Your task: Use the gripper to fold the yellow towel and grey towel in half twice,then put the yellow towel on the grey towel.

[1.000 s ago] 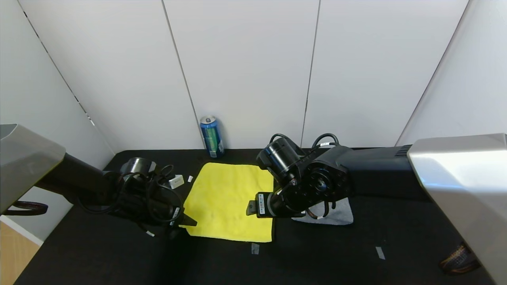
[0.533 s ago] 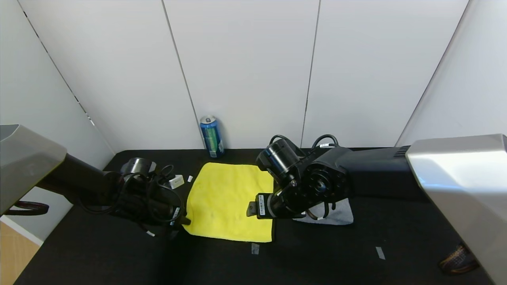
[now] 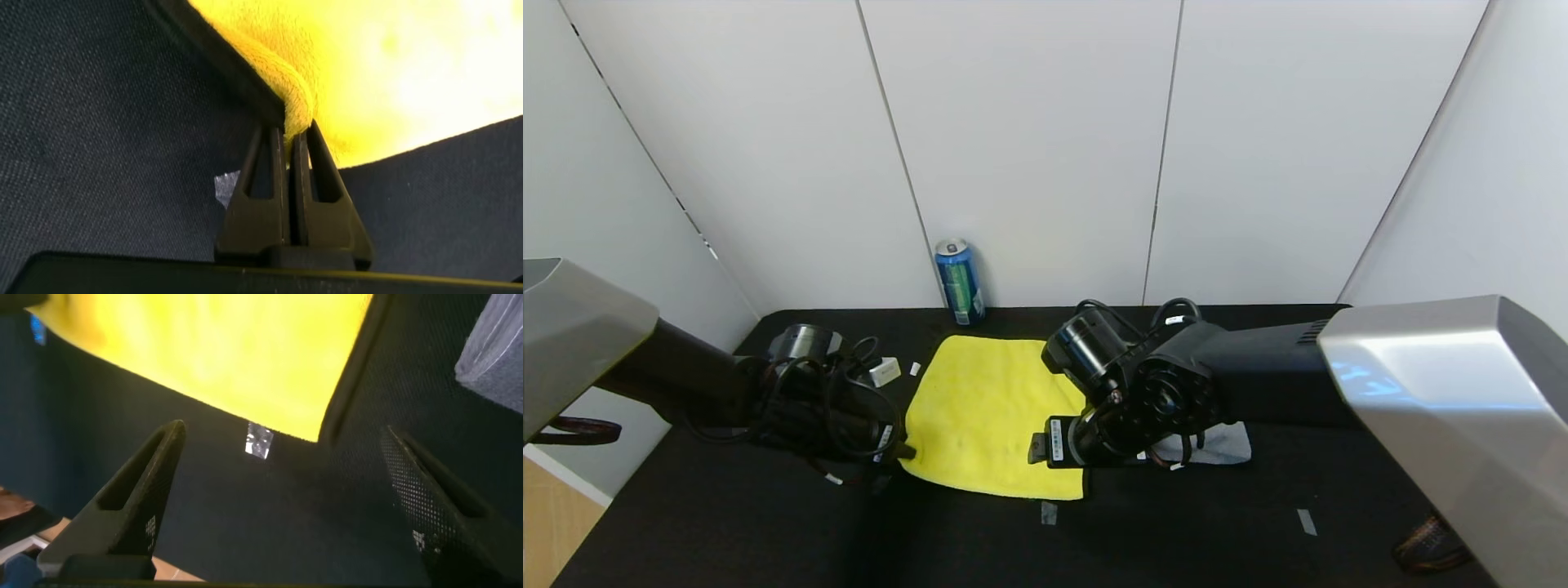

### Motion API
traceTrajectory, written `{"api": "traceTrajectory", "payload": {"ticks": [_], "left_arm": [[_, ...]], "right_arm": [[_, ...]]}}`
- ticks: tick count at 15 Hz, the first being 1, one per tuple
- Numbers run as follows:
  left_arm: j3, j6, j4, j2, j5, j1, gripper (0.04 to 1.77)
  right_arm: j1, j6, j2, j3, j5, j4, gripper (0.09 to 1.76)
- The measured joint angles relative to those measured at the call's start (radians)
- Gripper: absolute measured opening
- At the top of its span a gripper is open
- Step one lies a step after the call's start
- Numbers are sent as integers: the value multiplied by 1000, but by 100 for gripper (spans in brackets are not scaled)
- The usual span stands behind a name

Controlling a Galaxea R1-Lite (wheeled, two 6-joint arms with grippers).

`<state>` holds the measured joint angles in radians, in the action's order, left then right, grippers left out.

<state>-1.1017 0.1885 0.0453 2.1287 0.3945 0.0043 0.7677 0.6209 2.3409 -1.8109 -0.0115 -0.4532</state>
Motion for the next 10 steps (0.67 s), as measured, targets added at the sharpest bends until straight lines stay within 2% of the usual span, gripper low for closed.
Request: {"api": "traceTrajectory", "payload": {"ticks": [10], "left_arm": [[13, 0, 0, -8, 1, 1, 13]], "right_arm": [[11, 23, 89, -9, 1, 6, 171]]}}
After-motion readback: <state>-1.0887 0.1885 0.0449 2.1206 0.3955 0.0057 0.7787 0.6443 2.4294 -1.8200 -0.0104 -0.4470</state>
